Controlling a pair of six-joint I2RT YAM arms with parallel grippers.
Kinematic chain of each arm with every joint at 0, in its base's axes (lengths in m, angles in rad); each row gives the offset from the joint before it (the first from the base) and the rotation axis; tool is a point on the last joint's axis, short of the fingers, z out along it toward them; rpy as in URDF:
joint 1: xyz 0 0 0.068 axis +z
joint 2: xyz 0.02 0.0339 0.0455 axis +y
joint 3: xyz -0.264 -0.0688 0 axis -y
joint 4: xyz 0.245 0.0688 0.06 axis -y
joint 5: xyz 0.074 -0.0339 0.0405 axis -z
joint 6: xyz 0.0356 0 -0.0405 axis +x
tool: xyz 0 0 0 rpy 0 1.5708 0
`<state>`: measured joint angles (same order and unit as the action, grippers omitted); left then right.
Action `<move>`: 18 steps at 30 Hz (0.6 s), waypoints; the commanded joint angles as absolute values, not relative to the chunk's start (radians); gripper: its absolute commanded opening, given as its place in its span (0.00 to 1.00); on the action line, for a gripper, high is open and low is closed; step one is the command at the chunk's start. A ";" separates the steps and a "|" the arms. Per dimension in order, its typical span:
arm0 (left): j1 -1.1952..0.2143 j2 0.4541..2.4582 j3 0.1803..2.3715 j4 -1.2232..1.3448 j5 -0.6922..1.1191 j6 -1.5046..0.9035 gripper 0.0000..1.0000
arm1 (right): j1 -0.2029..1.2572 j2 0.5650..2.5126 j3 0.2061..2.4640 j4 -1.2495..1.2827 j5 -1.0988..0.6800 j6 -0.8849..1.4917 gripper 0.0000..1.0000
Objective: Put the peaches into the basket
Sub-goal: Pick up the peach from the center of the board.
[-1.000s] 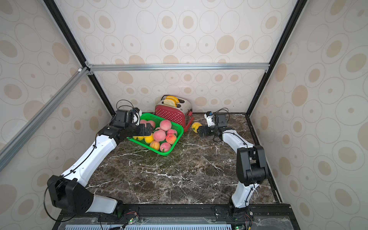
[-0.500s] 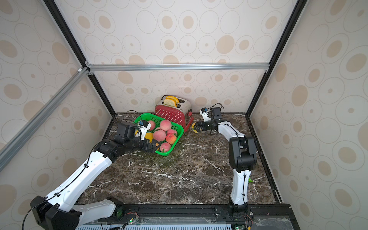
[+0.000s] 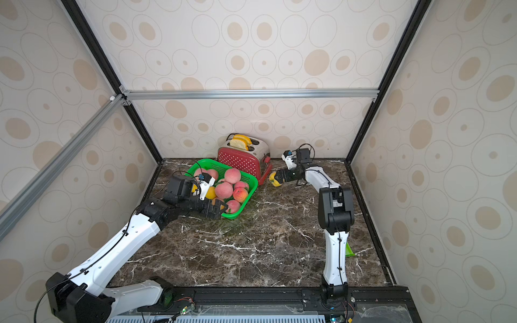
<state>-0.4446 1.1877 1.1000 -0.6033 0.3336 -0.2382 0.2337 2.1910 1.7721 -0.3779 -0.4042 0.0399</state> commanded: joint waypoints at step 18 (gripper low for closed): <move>-0.449 1.152 1.090 -0.576 0.289 -0.251 0.99 | 0.233 2.307 1.871 -0.410 -0.486 0.058 0.98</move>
<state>-0.4446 1.1736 1.0855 -0.5602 0.3099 -0.2577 0.2298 2.2742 1.8553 -0.3939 -0.4675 0.0479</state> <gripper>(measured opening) 0.992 0.986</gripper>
